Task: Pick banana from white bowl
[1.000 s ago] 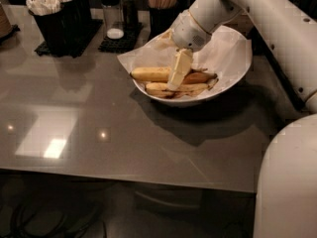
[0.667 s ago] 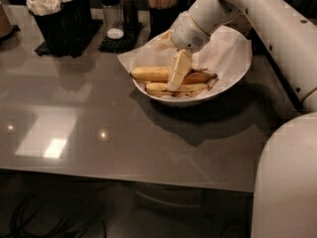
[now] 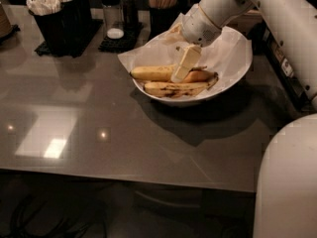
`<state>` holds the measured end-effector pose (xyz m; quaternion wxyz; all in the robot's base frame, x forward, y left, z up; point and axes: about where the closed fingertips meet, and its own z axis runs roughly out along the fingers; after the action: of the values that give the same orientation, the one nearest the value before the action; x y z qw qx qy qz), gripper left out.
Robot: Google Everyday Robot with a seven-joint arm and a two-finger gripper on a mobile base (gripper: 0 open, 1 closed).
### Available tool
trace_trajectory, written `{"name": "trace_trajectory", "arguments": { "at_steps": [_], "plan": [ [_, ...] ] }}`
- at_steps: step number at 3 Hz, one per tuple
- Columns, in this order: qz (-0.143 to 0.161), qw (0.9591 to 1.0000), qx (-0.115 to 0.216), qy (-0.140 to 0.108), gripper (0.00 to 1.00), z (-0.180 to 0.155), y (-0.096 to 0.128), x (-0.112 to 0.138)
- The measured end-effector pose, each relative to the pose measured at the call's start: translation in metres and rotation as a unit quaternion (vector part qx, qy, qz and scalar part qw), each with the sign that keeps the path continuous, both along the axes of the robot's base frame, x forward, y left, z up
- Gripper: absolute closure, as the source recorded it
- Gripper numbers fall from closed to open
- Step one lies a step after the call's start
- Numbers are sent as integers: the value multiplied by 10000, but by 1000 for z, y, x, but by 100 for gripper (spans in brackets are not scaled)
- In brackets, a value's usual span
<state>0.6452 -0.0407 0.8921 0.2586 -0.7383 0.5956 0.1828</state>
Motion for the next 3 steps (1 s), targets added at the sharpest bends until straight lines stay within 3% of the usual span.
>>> {"name": "trace_trajectory", "arguments": {
  "at_steps": [2,3],
  "plan": [
    [-203,9995,206,-96,9,14,-13,2],
    [-289,9989,345,-137,16,14,-9,5]
  ]
}}
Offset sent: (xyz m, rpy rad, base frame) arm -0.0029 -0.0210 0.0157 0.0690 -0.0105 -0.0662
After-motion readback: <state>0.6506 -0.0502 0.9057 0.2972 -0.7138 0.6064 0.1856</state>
